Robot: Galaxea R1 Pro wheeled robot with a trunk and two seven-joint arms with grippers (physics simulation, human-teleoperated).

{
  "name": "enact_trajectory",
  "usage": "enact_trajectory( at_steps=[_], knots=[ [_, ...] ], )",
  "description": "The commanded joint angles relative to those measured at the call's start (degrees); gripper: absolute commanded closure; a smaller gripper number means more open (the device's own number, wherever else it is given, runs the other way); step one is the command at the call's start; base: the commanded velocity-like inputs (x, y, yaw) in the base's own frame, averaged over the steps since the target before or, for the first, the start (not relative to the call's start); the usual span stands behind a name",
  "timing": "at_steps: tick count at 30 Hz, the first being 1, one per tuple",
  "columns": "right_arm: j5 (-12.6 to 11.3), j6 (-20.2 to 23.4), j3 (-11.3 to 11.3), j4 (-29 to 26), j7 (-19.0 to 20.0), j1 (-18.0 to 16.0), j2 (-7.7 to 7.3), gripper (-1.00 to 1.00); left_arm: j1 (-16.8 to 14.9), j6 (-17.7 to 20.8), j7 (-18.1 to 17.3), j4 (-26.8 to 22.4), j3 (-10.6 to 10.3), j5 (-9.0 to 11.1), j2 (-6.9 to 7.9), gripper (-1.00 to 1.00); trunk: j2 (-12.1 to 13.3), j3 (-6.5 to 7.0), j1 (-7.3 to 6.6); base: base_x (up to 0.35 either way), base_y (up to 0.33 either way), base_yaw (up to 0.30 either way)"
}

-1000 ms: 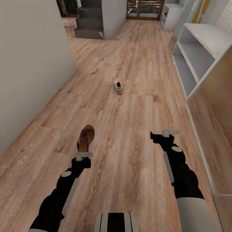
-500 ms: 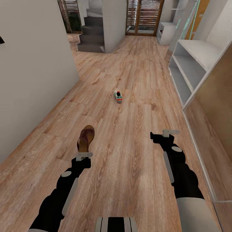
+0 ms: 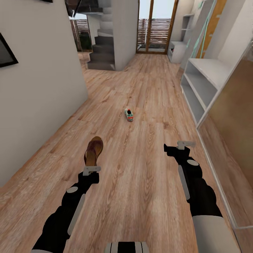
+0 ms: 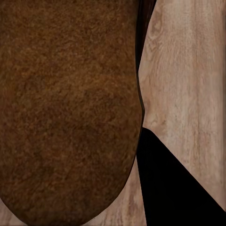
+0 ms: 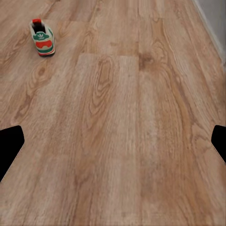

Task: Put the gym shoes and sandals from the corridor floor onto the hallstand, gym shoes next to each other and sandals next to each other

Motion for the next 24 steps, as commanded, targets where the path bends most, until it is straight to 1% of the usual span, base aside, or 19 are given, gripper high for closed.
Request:
enact_trajectory(
  at_steps=[1,24],
  knots=[
    [0.5,0.3,0.0,-0.1,0.1,0.0,0.04,-1.0,0.0,0.4,0.2,-0.1,-0.1,0.1,0.01,1.0,0.0,0.28,-0.03,0.0,0.0,0.0],
    [0.5,0.3,0.0,-0.1,0.1,0.0,0.04,-1.0,0.0,0.4,0.2,-0.1,-0.1,0.1,-0.07,1.0,0.3,7.54,-0.63,0.0,0.0,0.0]
  ],
)
